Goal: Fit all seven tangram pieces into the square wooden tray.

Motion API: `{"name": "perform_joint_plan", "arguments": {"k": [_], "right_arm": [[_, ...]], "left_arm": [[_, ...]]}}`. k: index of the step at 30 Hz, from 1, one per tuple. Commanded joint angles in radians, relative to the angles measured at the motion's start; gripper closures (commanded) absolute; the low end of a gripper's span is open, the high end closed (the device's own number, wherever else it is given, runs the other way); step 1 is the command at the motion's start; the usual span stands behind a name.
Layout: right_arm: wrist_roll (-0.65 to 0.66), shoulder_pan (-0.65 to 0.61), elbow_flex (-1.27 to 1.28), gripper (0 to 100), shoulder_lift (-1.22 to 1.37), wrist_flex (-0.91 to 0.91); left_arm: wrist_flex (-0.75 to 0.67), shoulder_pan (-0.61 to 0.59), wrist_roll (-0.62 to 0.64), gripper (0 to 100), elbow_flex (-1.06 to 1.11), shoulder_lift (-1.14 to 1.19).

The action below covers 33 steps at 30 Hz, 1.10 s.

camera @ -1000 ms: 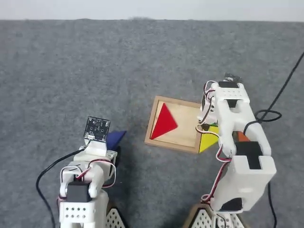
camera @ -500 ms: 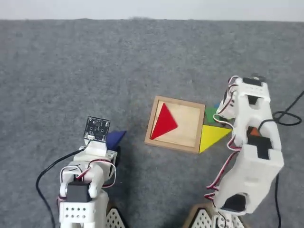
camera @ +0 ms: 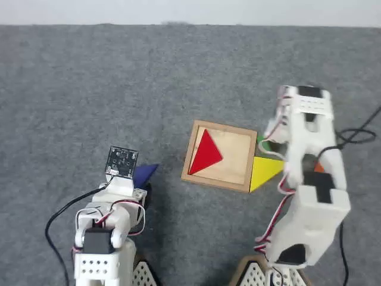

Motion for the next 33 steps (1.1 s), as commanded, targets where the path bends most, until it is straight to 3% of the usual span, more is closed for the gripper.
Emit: {"name": "perform_joint_plan", "arguments": {"k": [1,8,16,27,33], "right_arm": [[-0.04,-0.094,0.077,74.5,-0.093,-0.094],[-0.046,-0.128,0.178,74.2,-0.087,-0.173],[-0.114,-0.114,0.086,74.2,0.096,-0.147],[-0.115,0.068,-0.032,74.2,0.194,-0.087],[-0.109,-0.016,-0.031,74.6,0.194,-0.05]], "left_arm": [[0.002,0.005,0.011,80,-0.01,-0.018],[0.002,0.005,0.011,80,-0.01,-0.018],[0.002,0.005,0.011,80,-0.01,-0.018],[0.002,0.005,0.011,80,-0.01,-0.018],[0.002,0.006,0.011,80,-0.01,-0.018]]}}
